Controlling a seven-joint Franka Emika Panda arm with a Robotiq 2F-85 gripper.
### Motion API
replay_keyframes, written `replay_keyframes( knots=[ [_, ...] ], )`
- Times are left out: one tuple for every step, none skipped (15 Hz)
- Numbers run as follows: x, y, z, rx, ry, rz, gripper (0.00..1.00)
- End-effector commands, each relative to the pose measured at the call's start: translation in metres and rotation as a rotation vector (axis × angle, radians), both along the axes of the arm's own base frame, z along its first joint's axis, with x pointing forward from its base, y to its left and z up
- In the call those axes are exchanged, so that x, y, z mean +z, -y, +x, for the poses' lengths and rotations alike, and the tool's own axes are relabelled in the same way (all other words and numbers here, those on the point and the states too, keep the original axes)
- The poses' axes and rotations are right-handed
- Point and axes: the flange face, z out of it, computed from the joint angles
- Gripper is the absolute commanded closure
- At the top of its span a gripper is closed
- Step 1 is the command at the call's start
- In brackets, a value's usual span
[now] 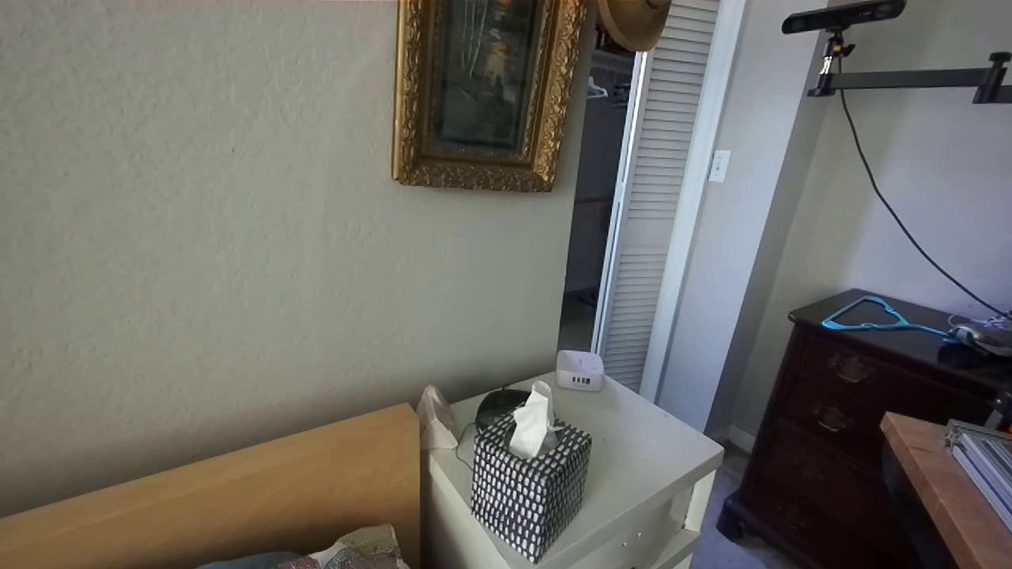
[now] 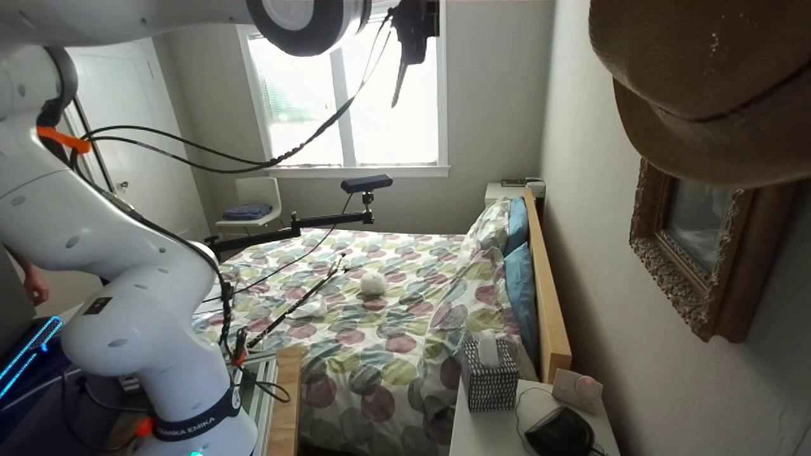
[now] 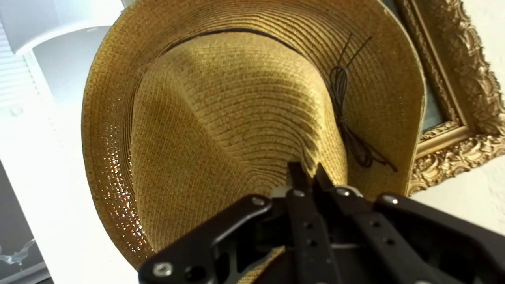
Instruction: Hang the hat on the top right of the picture frame
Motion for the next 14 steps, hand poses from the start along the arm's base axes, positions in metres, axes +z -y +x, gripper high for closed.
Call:
replay_keyframes(
  knots=[
    [0.027, -0.014, -0.016, 0.05, 0.049, -0.01, 0.98],
    [0.033, -0.017, -0.017, 0.062, 0.057, -0.014, 0.98],
    [0.039, -0.02, -0.019, 0.079, 0.065, -0.022, 0.98],
    [0.043, -0.023, -0.018, 0.089, 0.072, -0.036, 0.98],
    [0.049, -0.025, -0.017, 0.108, 0.081, -0.065, 0.98],
    [0.053, -0.027, -0.016, 0.123, 0.087, -0.088, 0.98],
    [0.058, -0.029, -0.013, 0.139, 0.089, -0.112, 0.98],
    [0.062, -0.03, -0.01, 0.153, 0.092, -0.135, 0.98],
    [0.066, -0.03, -0.007, 0.165, 0.091, -0.153, 0.98],
    [0.07, -0.031, -0.005, 0.175, 0.089, -0.169, 0.98],
    [0.072, -0.031, -0.001, 0.184, 0.086, -0.188, 0.98],
    [0.075, -0.03, 0.001, 0.193, 0.086, -0.2, 0.98],
    [0.077, -0.03, 0.005, 0.202, 0.087, -0.214, 0.98],
    [0.078, -0.028, 0.008, 0.206, 0.087, -0.227, 0.98]
  ],
)
